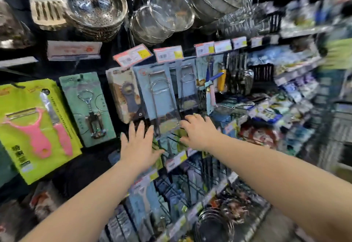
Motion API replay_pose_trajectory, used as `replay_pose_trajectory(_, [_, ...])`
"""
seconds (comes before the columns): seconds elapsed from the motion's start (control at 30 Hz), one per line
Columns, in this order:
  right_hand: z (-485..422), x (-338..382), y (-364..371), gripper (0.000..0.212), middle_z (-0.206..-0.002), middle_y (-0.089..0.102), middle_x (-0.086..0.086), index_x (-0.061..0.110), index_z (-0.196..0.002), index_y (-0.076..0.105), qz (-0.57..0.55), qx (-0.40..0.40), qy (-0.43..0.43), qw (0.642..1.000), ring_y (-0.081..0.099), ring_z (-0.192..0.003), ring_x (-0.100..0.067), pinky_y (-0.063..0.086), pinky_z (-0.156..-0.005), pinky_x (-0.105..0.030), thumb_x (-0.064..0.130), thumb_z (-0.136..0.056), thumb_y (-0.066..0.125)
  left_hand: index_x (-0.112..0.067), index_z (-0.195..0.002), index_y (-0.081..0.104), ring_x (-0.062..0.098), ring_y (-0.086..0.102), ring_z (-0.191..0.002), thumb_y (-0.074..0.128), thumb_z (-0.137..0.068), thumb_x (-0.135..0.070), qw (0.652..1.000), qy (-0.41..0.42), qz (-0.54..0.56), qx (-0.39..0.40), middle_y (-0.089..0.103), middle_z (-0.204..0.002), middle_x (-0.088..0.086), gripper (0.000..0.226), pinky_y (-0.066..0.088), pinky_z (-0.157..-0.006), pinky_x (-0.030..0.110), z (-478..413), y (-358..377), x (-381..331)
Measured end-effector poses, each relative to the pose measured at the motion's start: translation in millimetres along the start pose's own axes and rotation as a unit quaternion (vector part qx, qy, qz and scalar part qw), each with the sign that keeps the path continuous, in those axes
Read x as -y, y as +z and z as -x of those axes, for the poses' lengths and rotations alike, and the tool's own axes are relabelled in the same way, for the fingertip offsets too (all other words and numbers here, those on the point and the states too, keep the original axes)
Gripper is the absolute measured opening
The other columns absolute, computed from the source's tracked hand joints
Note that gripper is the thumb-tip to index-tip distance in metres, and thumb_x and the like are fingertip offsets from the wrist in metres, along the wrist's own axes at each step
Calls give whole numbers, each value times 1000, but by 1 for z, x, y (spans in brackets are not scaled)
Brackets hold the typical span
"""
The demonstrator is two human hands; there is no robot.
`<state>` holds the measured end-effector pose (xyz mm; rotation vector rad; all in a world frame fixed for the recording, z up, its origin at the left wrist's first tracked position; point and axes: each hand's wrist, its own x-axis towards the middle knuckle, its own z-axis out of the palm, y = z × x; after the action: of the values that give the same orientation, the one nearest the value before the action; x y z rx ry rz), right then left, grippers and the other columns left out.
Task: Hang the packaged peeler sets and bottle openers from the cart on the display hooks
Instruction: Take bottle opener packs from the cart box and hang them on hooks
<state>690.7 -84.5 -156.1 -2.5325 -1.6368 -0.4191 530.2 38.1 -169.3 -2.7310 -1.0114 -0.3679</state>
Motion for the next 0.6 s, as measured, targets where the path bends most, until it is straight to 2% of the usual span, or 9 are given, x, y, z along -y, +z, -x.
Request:
replay_pose_trajectory(0.27, [129, -59, 28, 63, -151, 23, -11, 20, -142, 28, 51, 52, 142, 987, 19, -138, -34, 23, -107, -57, 53, -91, 44, -25, -150, 2, 34, -12, -145, 41, -84, -69, 988, 138, 36, 53, -6, -160, 5, 88, 5, -114, 58, 30, 43, -112])
replay_pose_trajectory(0.6, [274, -174, 36, 65, -152, 22, -8, 21, -145, 22, 50, 109, 322, 939, 14, -141, -33, 18, -110, -57, 49, -91, 45, -25, -150, -4, 34, -11, -145, 39, -85, -68, 944, 312, 51, 98, -6, -160, 3, 89, 4, -114, 58, 43, 67, -299])
